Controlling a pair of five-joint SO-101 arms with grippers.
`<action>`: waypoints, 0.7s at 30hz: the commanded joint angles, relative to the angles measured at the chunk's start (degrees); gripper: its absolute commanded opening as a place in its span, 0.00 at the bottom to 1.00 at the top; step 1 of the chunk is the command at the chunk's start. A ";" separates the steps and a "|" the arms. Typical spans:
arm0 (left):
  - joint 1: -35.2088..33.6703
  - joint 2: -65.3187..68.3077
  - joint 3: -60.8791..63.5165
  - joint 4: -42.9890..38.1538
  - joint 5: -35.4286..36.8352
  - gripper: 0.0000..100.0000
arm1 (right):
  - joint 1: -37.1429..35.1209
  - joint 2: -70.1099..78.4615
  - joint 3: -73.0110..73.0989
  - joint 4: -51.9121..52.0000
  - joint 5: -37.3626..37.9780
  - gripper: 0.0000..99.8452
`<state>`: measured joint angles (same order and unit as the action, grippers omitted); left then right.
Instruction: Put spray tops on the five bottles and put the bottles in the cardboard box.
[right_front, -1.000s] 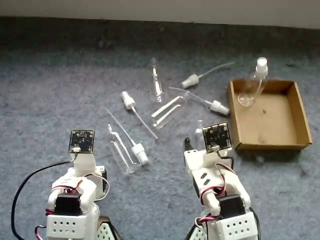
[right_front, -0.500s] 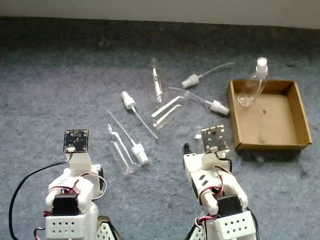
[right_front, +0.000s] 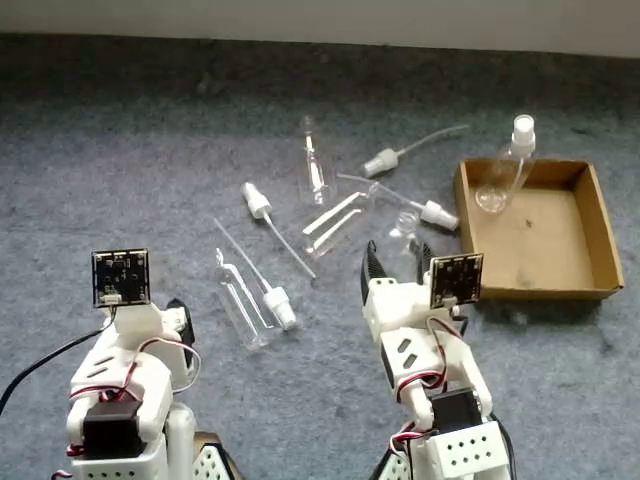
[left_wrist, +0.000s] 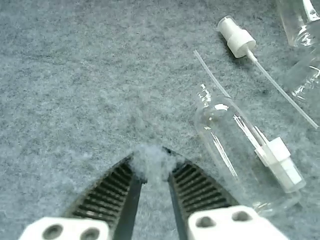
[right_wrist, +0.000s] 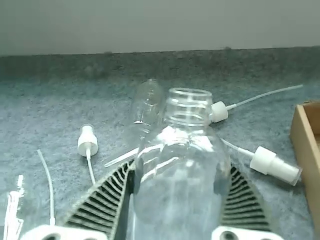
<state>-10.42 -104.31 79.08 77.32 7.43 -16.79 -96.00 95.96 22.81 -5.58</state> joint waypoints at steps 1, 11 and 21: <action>-0.75 0.13 -3.03 -0.88 -0.35 0.00 | 0.04 -0.66 7.87 -1.80 1.93 0.17; -0.57 9.63 -10.42 -0.53 -0.35 0.00 | -0.04 -0.66 7.87 -4.26 2.29 0.17; 4.09 52.79 -34.24 -0.53 -0.09 0.01 | 0.13 -0.66 7.87 -4.35 2.55 0.17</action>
<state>-10.07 -67.91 55.52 77.32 7.43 -16.79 -96.00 95.96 19.91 -4.00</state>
